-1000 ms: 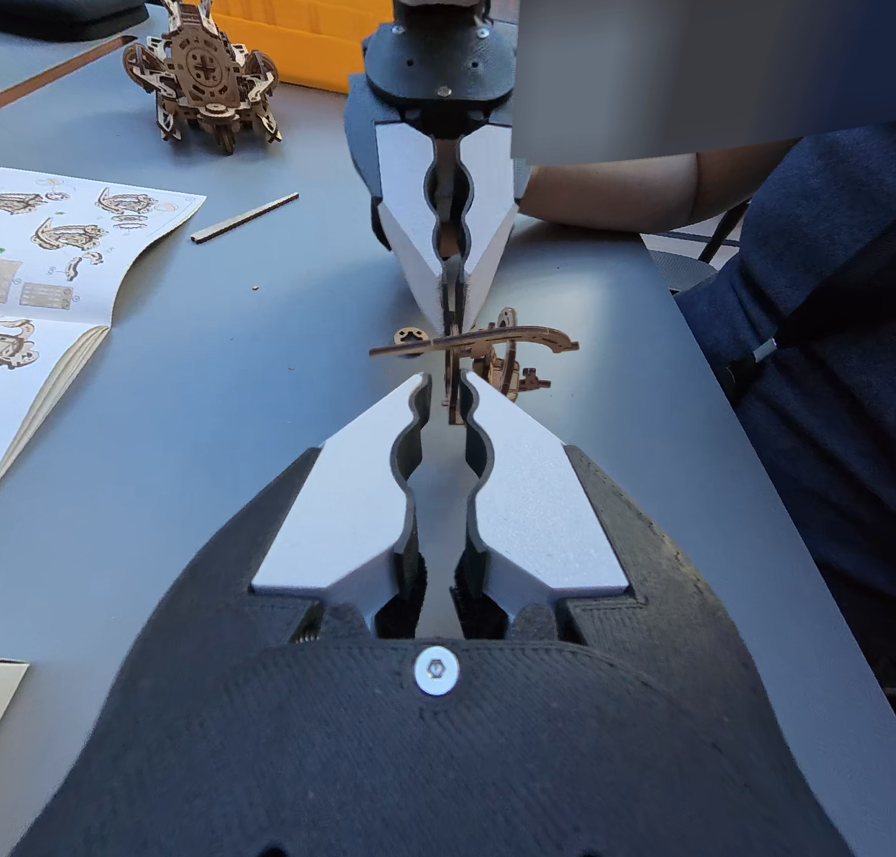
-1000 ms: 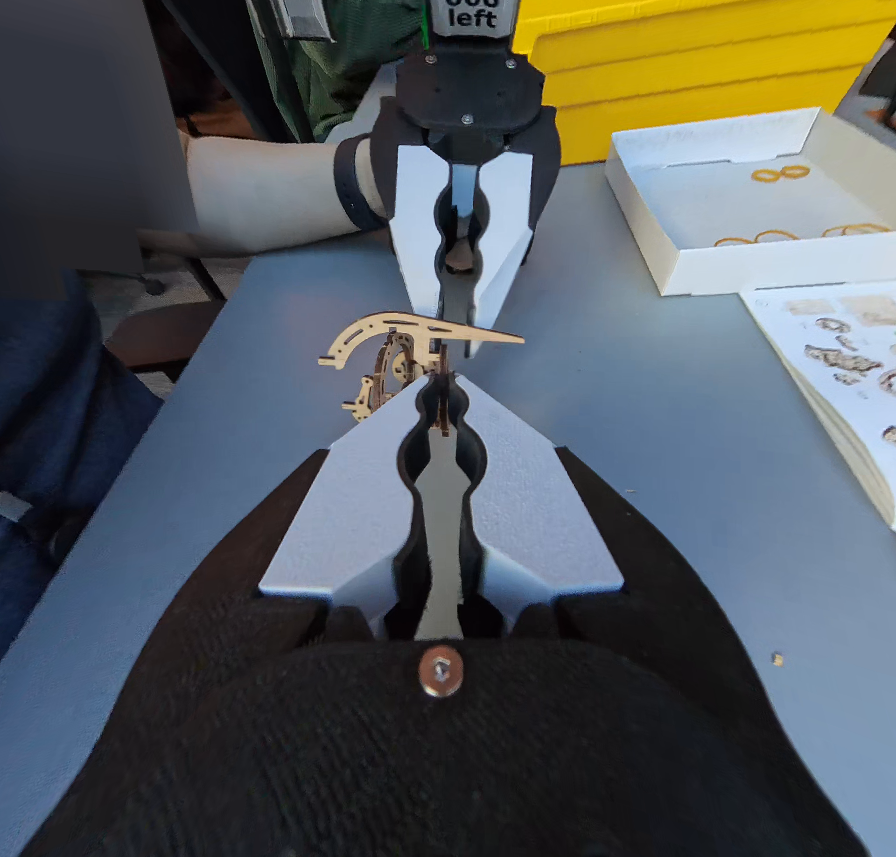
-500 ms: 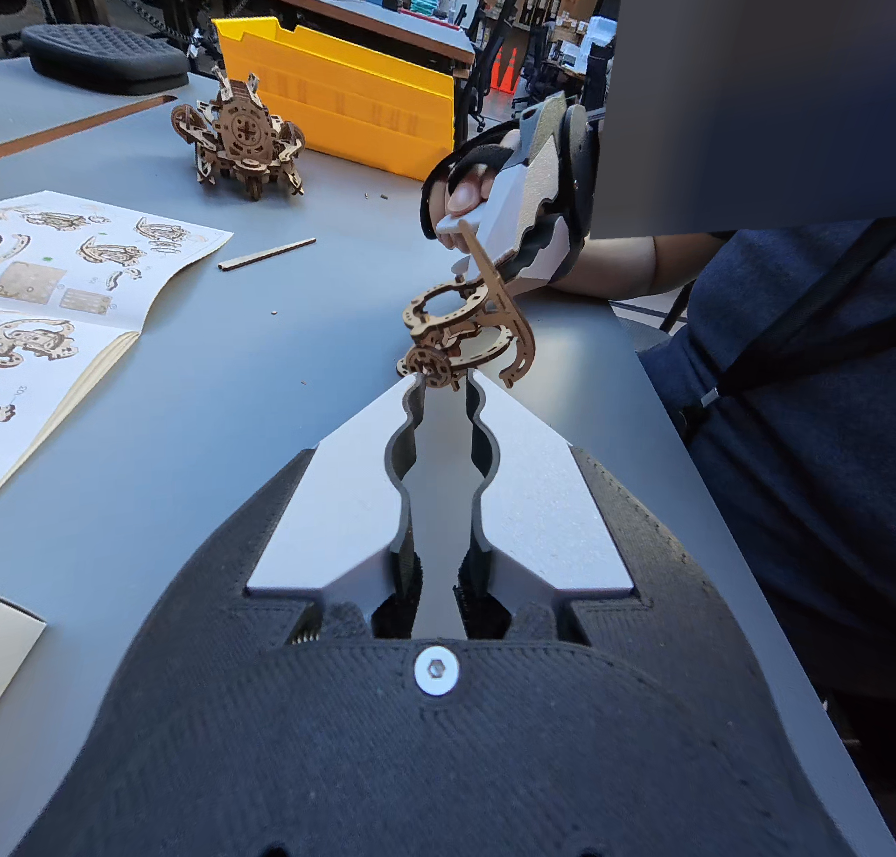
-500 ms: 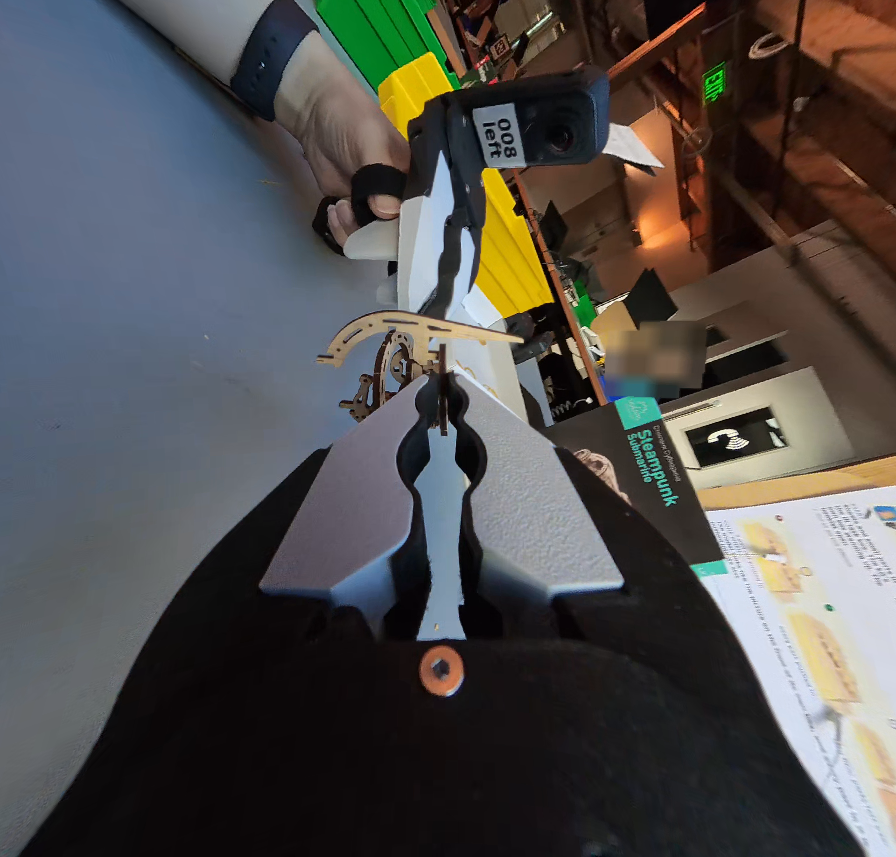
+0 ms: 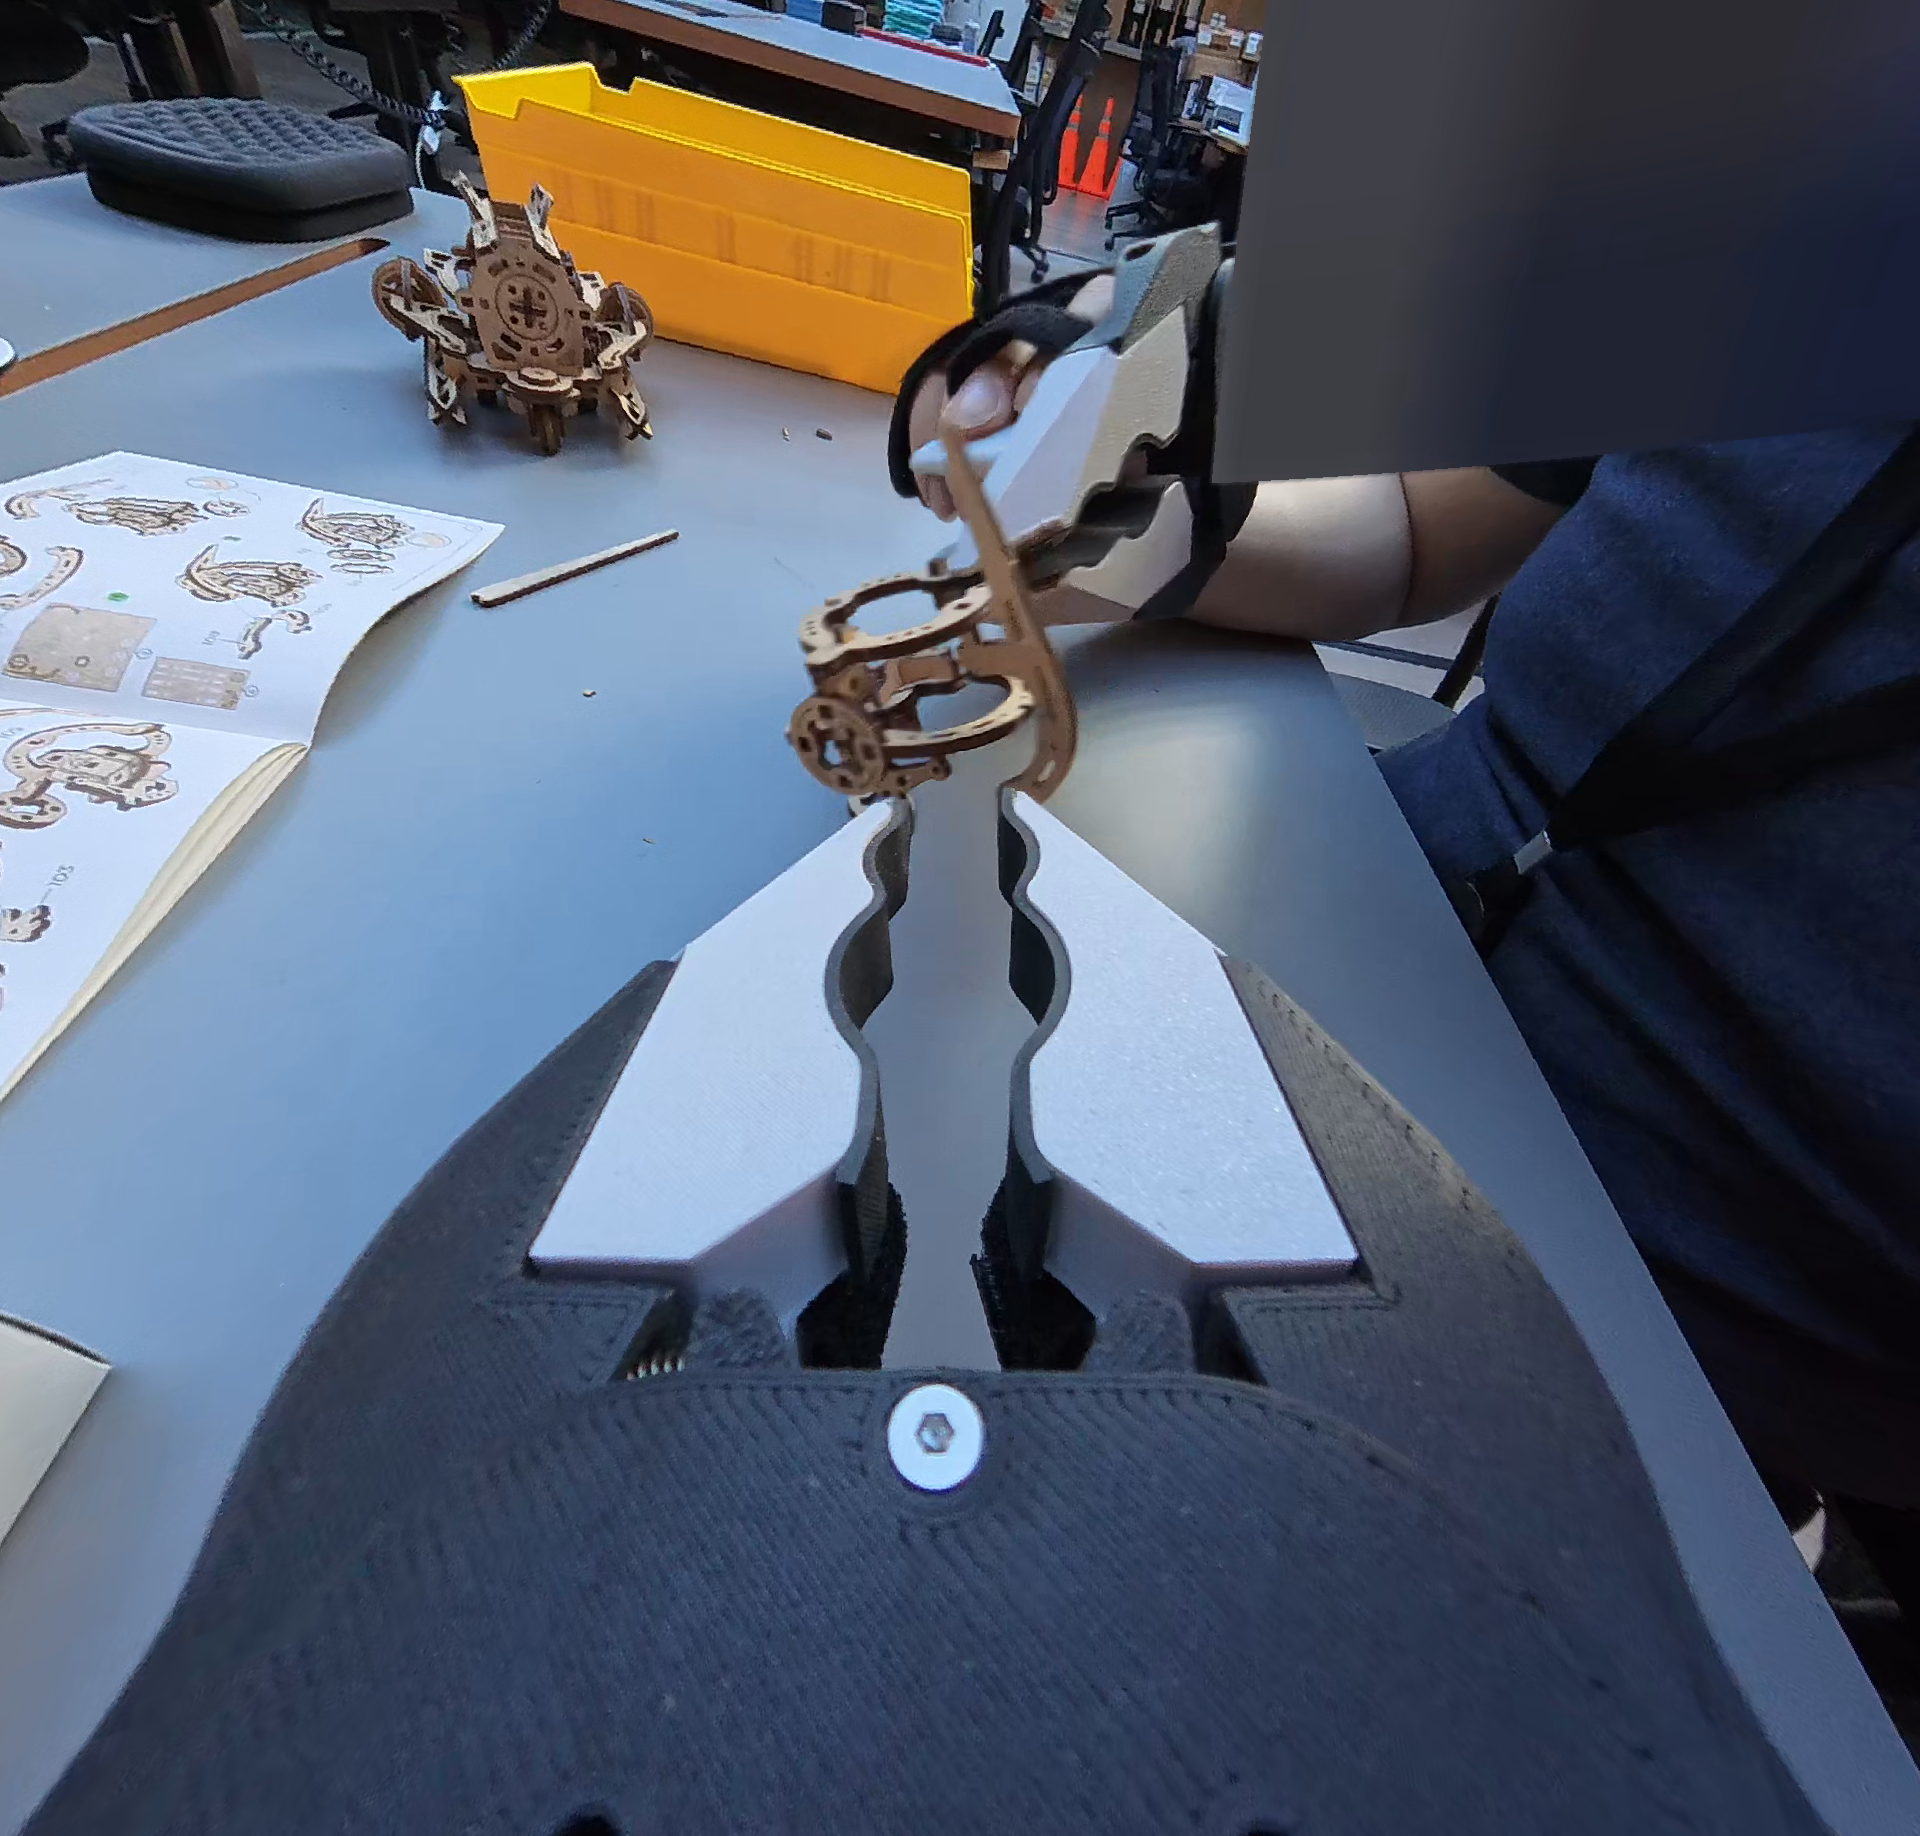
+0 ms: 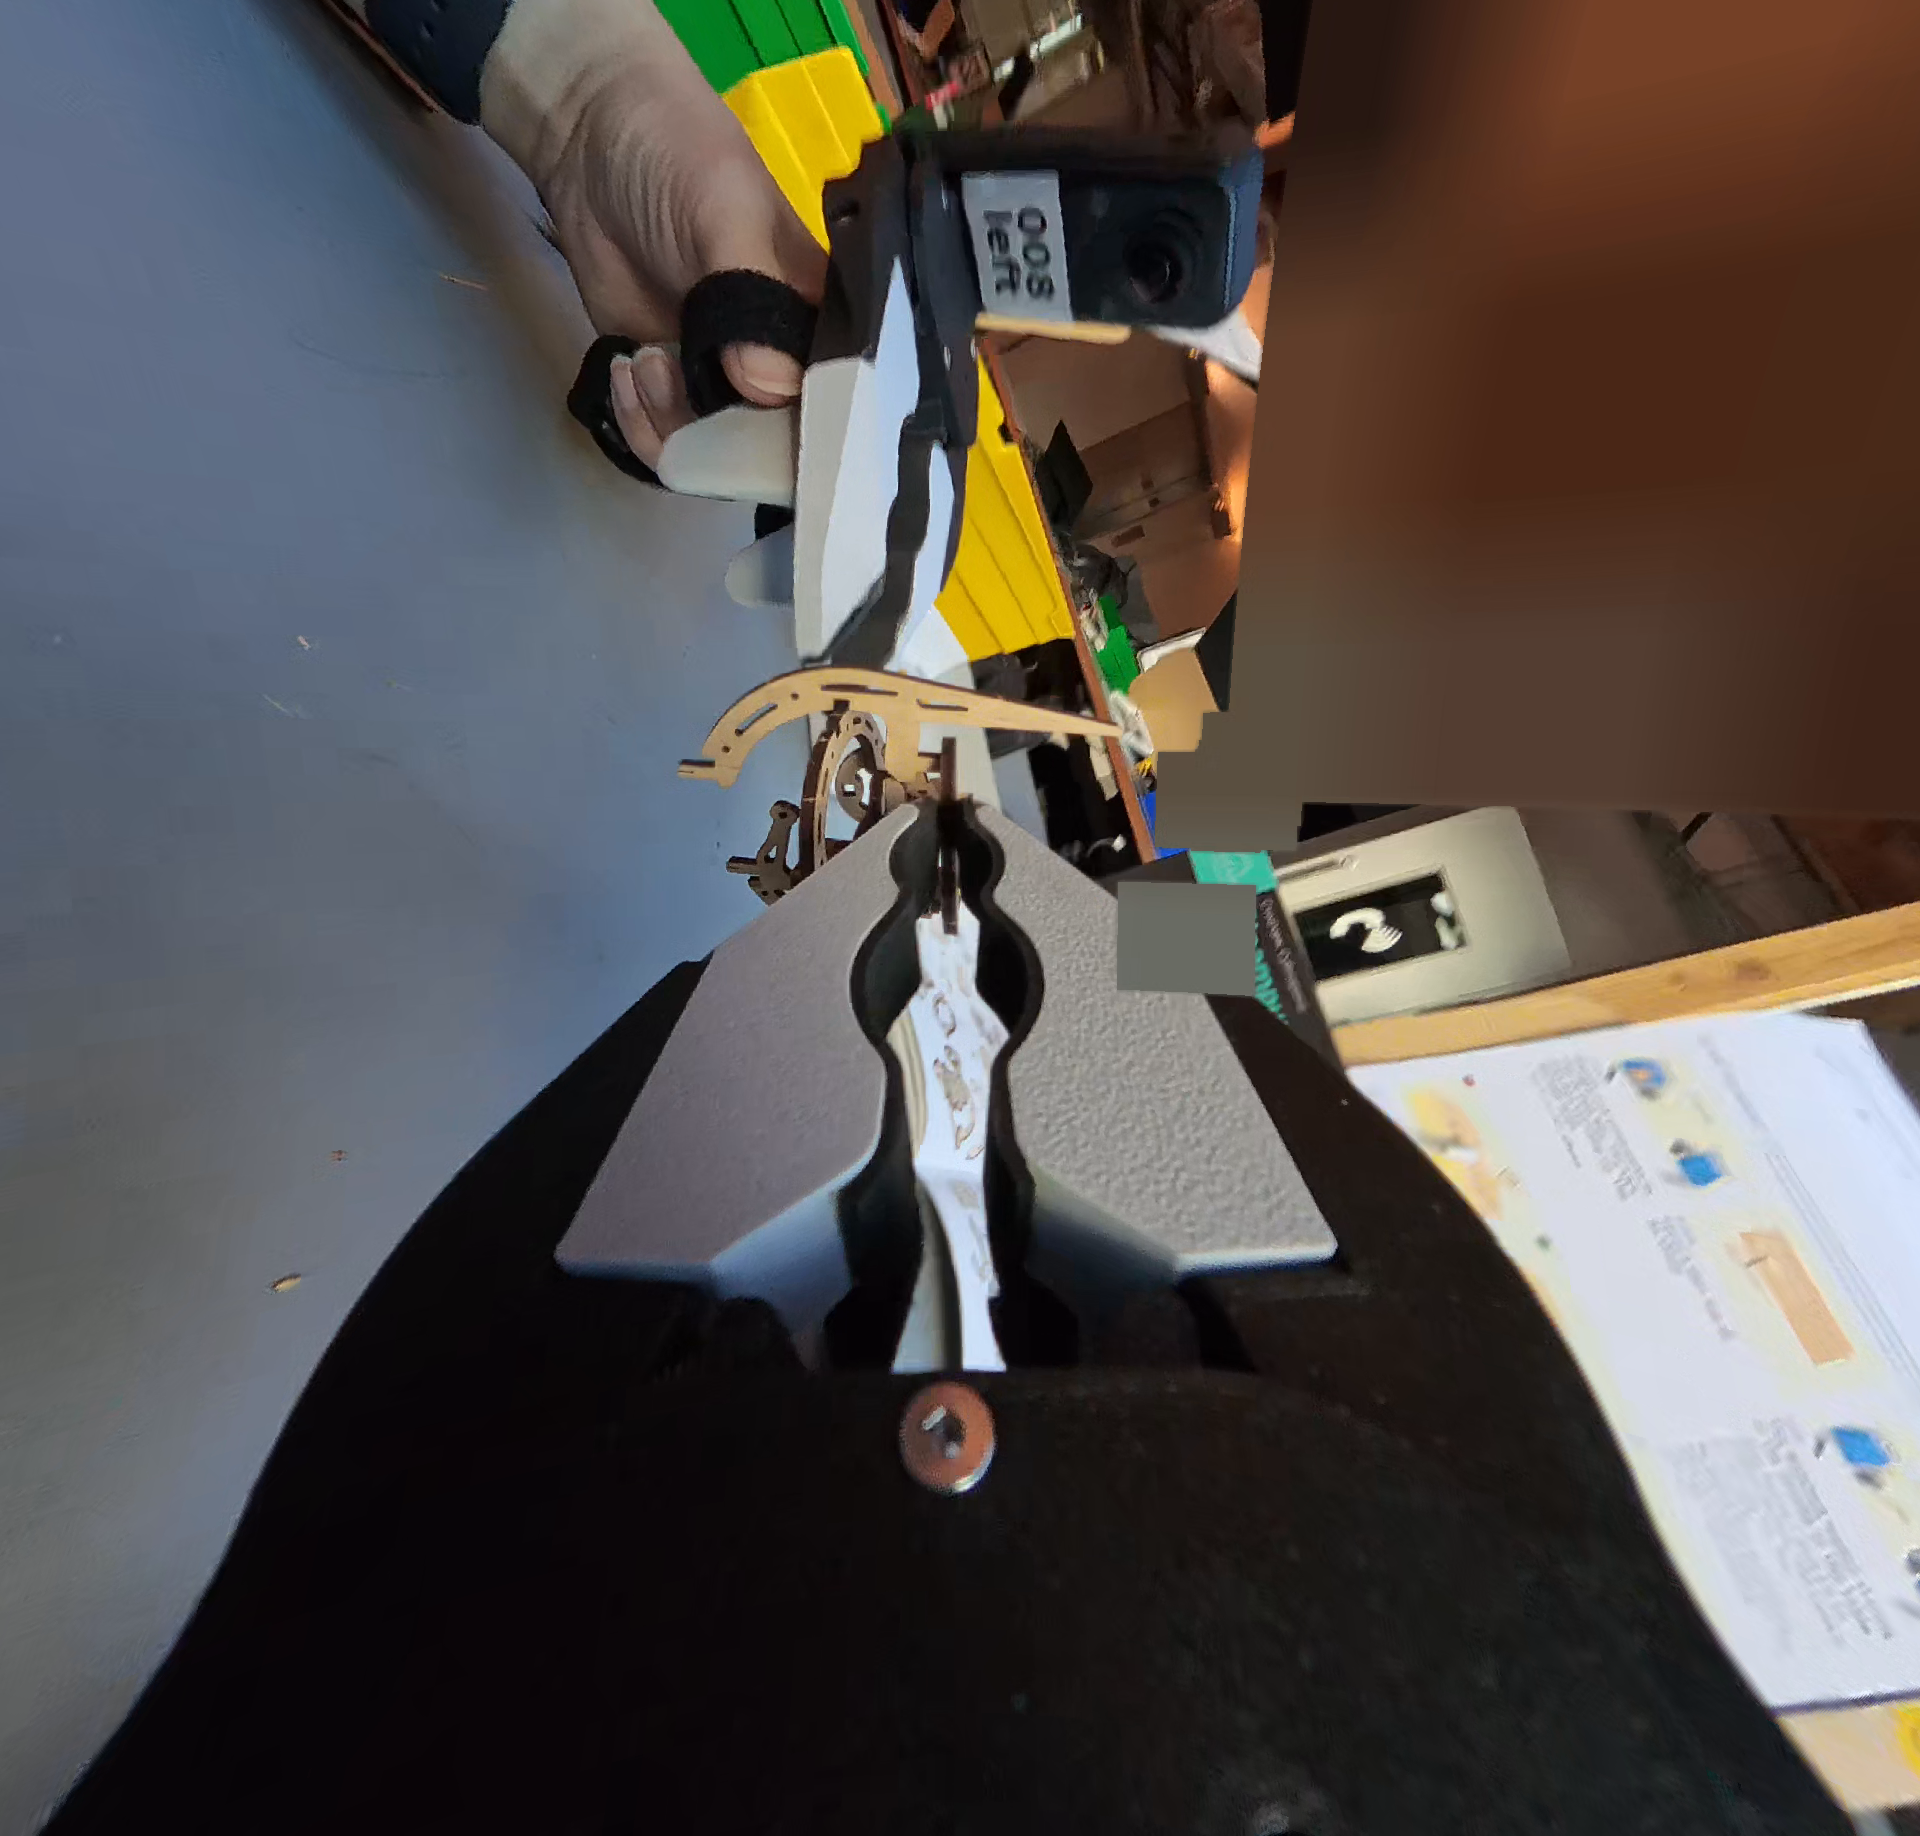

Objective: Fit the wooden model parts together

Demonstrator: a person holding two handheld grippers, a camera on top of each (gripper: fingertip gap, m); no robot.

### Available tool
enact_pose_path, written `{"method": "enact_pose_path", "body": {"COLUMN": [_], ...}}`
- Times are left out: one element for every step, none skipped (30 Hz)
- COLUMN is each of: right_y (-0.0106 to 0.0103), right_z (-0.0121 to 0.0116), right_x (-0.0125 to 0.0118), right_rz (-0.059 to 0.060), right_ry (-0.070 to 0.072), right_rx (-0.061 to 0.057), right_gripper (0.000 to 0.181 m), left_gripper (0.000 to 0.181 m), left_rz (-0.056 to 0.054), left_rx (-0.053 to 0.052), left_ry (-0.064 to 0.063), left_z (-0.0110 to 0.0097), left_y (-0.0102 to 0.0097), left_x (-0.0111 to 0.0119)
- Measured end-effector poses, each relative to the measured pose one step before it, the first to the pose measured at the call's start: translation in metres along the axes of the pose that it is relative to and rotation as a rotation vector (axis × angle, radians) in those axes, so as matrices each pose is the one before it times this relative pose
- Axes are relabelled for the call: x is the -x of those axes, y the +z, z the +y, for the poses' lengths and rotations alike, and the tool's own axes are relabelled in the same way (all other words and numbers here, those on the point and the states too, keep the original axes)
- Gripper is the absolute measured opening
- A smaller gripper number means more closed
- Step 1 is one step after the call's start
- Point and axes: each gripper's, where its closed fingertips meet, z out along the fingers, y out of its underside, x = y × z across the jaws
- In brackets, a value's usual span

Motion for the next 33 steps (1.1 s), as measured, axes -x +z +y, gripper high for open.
{"method": "enact_pose_path", "body": {"right_y": [0.00288, 0.00359, 0.00409, 0.00362, 0.00277, 0.00218, 0.00223, 0.00243, 0.00240, 0.00182, 0.00064, 0.00010, 0.00066, 0.00108, 0.00131, 0.00103, 0.00050, 0.00027, 0.00021, -0.00003, -0.00022, -0.00032, -0.00050, -0.00074, -0.00084, -0.00084, -0.00075, -0.00100, -0.00154, -0.00181, -0.00200, -0.00209, -0.00183], "right_z": [0.00899, 0.00876, 0.00864, 0.00630, 0.00331, 0.00256, 0.00321, 0.00446, 0.00430, 0.00415, 0.00164, -0.00016, 0.00068, 0.00175, 0.00171, 0.00078, -0.00034, -0.00023, 0.00053, 0.00030, 0.00015, 0.00038, 0.00013, -0.00054, -0.00018, -0.00003, 0.00024, 0.00039, -0.00150, -0.00303, -0.00410, -0.00385, -0.00308], "right_x": [0.00213, 0.00417, 0.00140, -0.00097, 0.00013, -0.00079, -0.00306, -0.00219, -0.00163, -0.00291, -0.00400, -0.00194, -0.00016, -0.00104, -0.00002, 0.00184, 0.00235, 0.00102, 0.00007, -0.00018, -0.00036, -0.00098, 0.00049, 0.00139, 0.00048, 0.00114, 0.00075, -0.00185, -0.00161, 0.00078, 0.00096, 0.00031, 0.00115], "right_rz": [-0.0212, -0.0399, -0.0218, -0.0066, -0.0167, -0.0131, 0.0021, -0.0035, -0.0045, 0.0086, 0.0194, 0.0062, -0.0059, -0.0001, -0.0070, -0.0204, -0.0241, -0.0176, -0.0155, -0.0153, -0.0143, -0.0110, -0.0216, -0.0286, -0.0246, -0.0316, -0.0311, -0.0168, -0.0178, -0.0325, -0.0333, -0.0316, -0.0364], "right_ry": [0.0590, 0.0681, 0.0726, 0.0758, 0.0726, 0.0703, 0.0684, 0.0631, 0.0548, 0.0446, 0.0264, 0.0168, 0.0216, 0.0296, 0.0334, 0.0358, 0.0375, 0.0434, 0.0448, 0.0379, 0.0311, 0.0299, 0.0319, 0.0367, 0.0437, 0.0445, 0.0459, 0.0525, 0.0492, 0.0463, 0.0570, 0.0589, 0.0532], "right_rx": [0.0476, 0.0463, 0.0441, 0.0286, 0.0109, 0.0096, 0.0143, 0.0217, 0.0181, 0.0164, -0.0003, -0.0075, 0.0030, 0.0095, 0.0072, -0.0008, -0.0070, -0.0075, -0.0018, -0.0029, -0.0044, -0.0023, -0.0043, -0.0089, -0.0067, -0.0066, -0.0059, -0.0046, -0.0161, -0.0236, -0.0273, -0.0247, -0.0195], "right_gripper": [0.000, 0.001, 0.001, 0.001, 0.001, 0.001, 0.001, 0.001, 0.001, 0.001, 0.001, 0.001, 0.001, 0.001, 0.001, 0.001, 0.001, 0.001, 0.001, 0.001, 0.001, 0.001, 0.001, 0.001, 0.001, 0.001, 0.001, 0.001, 0.001, 0.001, 0.001, 0.001, 0.001], "left_gripper": [0.015, 0.015, 0.017, 0.018, 0.019, 0.020, 0.021, 0.021, 0.020, 0.018, 0.017, 0.018, 0.020, 0.022, 0.022, 0.022, 0.022, 0.022, 0.021, 0.021, 0.021, 0.021, 0.020, 0.020, 0.020, 0.020, 0.019, 0.019, 0.019, 0.019, 0.019, 0.019, 0.018], "left_rz": [-0.0056, -0.0048, -0.0017, -0.0037, -0.0069, -0.0106, -0.0170, -0.0199, -0.0137, -0.0107, -0.0086, -0.0052, -0.0047, -0.0068, -0.0035, -0.0025, -0.0067, -0.0066, -0.0037, 0.0003, 0.0019, 0.0016, 0.0009, -0.0004, -0.0035, -0.0052, -0.0045, -0.0049, -0.0071, -0.0028, -0.0003, -0.0024, -0.0029], "left_rx": [-0.0047, -0.0050, -0.0053, -0.0048, -0.0067, -0.0027, 0.0040, 0.0049, 0.0018, -0.0025, -0.0068, -0.0023, 0.0031, 0.0039, 0.0012, 0.0027, 0.0058, 0.0045, 0.0002, -0.0043, -0.0071, -0.0092, -0.0124, -0.0111, -0.0082, -0.0082, -0.0070, -0.0049, -0.0052, -0.0037, -0.0023, -0.0025, -0.0032], "left_ry": [-0.0055, -0.0125, -0.0197, -0.0202, -0.0148, -0.0119, -0.0106, -0.0086, -0.0066, -0.0080, -0.0121, -0.0168, -0.0190, -0.0144, -0.0056, 0.0010, 0.0042, 0.0066, 0.0058, 0.0032, 0.0007, 0.0003, 0.0016, 0.0012, 0.0007, 0.0016, 0.0012, 0.0004, 0.0012, 0.0007, -0.0006, 0.0003, 0.0012], "left_z": [-0.00113, -0.00098, -0.00096, -0.00080, -0.00089, -0.00019, 0.00081, 0.00113, 0.00097, 0.00035, -0.00027, 0.00020, 0.00066, 0.00075, 0.00054, 0.00077, 0.00105, 0.00073, 0.00008, -0.00080, -0.00121, -0.00164, -0.00205, -0.00187, -0.00147, -0.00137, -0.00105, -0.00080, -0.00087, -0.00066, -0.00049, -0.00037, -0.00053], "left_y": [-0.00038, -0.00032, -0.00002, 0.00004, 0.00023, 0.00020, 0.00028, 0.00031, 0.00041, 0.00073, 0.00111, 0.00147, 0.00171, 0.00151, 0.00132, 0.00109, 0.00075, 0.00039, 0.00006, -0.00047, -0.00071, -0.00102, -0.00142, -0.00151, -0.00151, -0.00147, -0.00130, -0.00125, -0.00102, -0.00090, -0.00060, -0.00045, -0.00030], "left_x": [0.00097, 0.00136, 0.00114, 0.00164, 0.00199, 0.00228, 0.00331, 0.00381, 0.00259, 0.00208, 0.00183, 0.00131, 0.00144, 0.00148, 0.00079, 0.00024, 0.00065, 0.00058, 0.00011, -0.00021, -0.00025, -0.00014, 0.00006, 0.00044, 0.00098, 0.00122, 0.00110, 0.00111, 0.00139, 0.00058, 0.00029, 0.00050, 0.00041]}}
